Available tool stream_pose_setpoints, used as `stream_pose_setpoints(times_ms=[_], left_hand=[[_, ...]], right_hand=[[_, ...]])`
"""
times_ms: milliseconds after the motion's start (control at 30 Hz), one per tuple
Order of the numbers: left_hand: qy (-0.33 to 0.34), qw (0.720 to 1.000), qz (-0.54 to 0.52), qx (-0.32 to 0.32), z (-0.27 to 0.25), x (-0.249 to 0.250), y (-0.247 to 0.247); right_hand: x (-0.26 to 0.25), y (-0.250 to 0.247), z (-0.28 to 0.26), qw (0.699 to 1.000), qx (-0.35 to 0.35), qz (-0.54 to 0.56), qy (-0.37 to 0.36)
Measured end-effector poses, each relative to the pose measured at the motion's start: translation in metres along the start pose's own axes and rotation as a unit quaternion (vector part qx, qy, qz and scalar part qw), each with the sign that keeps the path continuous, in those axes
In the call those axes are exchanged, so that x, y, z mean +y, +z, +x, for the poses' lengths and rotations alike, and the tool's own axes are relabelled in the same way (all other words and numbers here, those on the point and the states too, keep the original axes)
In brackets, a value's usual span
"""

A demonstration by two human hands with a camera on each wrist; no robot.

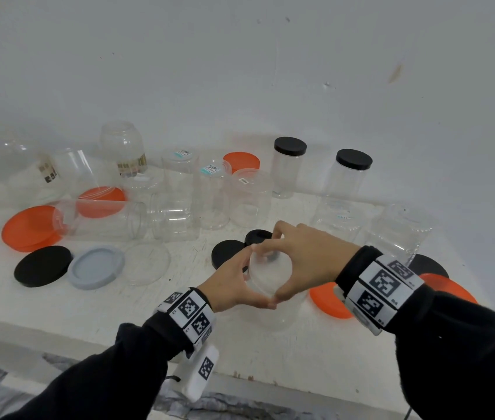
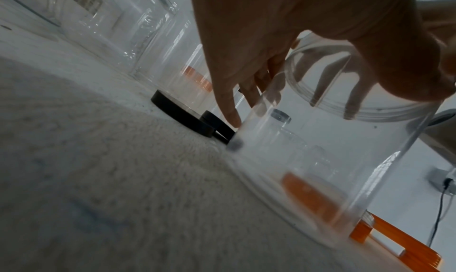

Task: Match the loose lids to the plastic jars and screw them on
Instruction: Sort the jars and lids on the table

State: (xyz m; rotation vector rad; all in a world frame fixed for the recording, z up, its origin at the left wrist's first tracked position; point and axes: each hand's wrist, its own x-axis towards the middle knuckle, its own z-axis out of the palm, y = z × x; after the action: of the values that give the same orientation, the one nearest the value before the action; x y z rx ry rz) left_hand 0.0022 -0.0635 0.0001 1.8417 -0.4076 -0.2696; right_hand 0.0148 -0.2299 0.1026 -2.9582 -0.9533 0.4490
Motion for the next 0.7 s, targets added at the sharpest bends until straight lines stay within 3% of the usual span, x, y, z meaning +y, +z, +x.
stream_pose_setpoints(times_ms=[100, 300, 700], left_hand=[[0.001, 1.000, 0.004, -0.008, -0.001, 0.002, -0.001], [-0.003, 1.000, 0.012, -0.014, -0.001, 0.002, -0.002], [0.014, 1.000, 0.004, 0.004, -0.002, 0.001, 0.003]], right_hand=[[-0.003, 0.001, -0.001, 0.999, 0.018, -0.025, 0.021], [0.007, 0.000, -0.004, 0.997, -0.058, 0.030, -0.033], [0.011, 0.013, -0.008, 0.999, 0.028, -0.001, -0.045]])
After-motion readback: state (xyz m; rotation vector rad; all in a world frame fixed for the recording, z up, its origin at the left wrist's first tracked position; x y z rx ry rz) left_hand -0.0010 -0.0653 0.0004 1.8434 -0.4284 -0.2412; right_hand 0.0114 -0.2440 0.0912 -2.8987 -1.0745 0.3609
